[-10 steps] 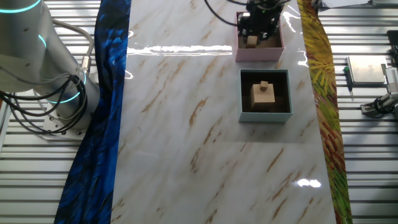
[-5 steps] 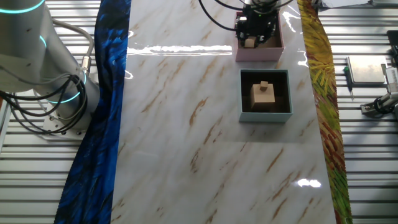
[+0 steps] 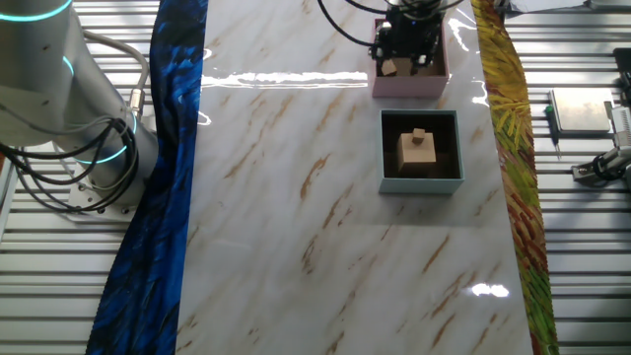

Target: Move an object from one box to another

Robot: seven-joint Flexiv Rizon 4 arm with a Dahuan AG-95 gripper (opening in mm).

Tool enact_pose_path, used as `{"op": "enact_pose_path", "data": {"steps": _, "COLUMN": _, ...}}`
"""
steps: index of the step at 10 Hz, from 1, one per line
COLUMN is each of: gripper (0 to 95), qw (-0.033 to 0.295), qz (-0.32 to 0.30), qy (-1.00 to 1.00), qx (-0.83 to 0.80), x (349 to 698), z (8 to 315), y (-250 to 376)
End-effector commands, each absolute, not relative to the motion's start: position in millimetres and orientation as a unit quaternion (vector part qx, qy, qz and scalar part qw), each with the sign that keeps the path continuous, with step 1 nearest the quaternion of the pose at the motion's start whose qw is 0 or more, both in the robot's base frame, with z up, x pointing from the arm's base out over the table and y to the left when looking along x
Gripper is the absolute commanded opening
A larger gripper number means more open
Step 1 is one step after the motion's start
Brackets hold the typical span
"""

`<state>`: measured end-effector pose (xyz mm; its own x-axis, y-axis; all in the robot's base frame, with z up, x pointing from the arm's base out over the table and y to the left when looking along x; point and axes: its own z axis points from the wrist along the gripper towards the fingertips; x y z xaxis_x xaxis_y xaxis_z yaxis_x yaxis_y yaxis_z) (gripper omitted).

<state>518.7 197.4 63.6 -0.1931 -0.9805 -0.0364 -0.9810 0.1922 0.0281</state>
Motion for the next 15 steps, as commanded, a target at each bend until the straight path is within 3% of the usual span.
{"op": "enact_pose_path", "data": {"steps": 1, "gripper": 38.0, "qw": 0.002, "qz": 0.026, "qy": 0.773, "qx": -0.634, "x": 516.6, "z": 79.7, "y": 193.4}}
{"op": "enact_pose_path", "data": {"steps": 2, "gripper": 38.0, "qw": -0.001, "qz": 0.025, "qy": 0.773, "qx": -0.634, "x": 514.0, "z": 93.5, "y": 189.4}}
{"op": "enact_pose_path", "data": {"steps": 3, "gripper": 0.0, "qw": -0.003, "qz": 0.023, "qy": 0.772, "qx": -0.635, "x": 512.1, "z": 101.6, "y": 182.2}}
{"op": "enact_pose_path", "data": {"steps": 5, "gripper": 0.0, "qw": -0.001, "qz": 0.025, "qy": 0.765, "qx": -0.643, "x": 509.2, "z": 112.6, "y": 160.3}}
{"op": "enact_pose_path", "data": {"steps": 15, "gripper": 0.0, "qw": -0.024, "qz": 0.009, "qy": 0.801, "qx": -0.598, "x": 512.0, "z": 111.7, "y": 155.5}}
